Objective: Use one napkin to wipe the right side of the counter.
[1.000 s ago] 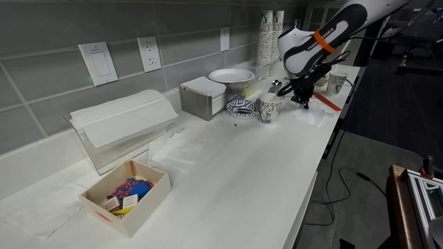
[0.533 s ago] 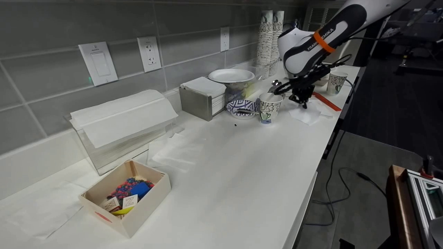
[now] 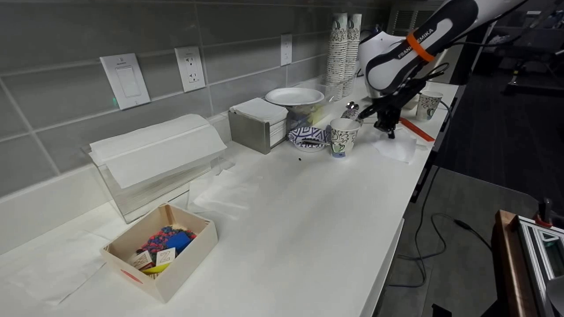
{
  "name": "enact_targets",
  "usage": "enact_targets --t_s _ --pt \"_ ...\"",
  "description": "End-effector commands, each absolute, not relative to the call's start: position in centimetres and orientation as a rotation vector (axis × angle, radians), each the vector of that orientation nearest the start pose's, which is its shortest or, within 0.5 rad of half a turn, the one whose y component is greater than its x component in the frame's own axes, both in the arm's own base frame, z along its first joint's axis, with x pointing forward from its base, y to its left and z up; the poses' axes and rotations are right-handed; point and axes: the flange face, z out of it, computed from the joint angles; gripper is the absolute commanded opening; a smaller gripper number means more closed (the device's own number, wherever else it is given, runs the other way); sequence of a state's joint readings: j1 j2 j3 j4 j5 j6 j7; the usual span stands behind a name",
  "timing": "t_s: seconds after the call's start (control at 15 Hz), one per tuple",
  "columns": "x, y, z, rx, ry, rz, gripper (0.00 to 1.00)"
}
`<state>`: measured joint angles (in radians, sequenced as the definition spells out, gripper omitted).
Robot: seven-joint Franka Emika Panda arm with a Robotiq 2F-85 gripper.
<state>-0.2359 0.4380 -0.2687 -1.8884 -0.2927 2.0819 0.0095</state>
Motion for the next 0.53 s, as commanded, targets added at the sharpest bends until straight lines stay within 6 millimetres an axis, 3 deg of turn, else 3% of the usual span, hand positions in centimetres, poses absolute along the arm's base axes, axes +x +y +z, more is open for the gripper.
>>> enact_targets --t_s 0.0,0.27,0.47 --pt "50.1 -29.8 30.0 -3.244 0.287 0.512 0.00" --pt "47.2 -29.1 34.2 -3.163 0.011 0.488 0.00" --pt "44.4 -25.7 37.3 -3.103 -0.218 0.451 0.00"
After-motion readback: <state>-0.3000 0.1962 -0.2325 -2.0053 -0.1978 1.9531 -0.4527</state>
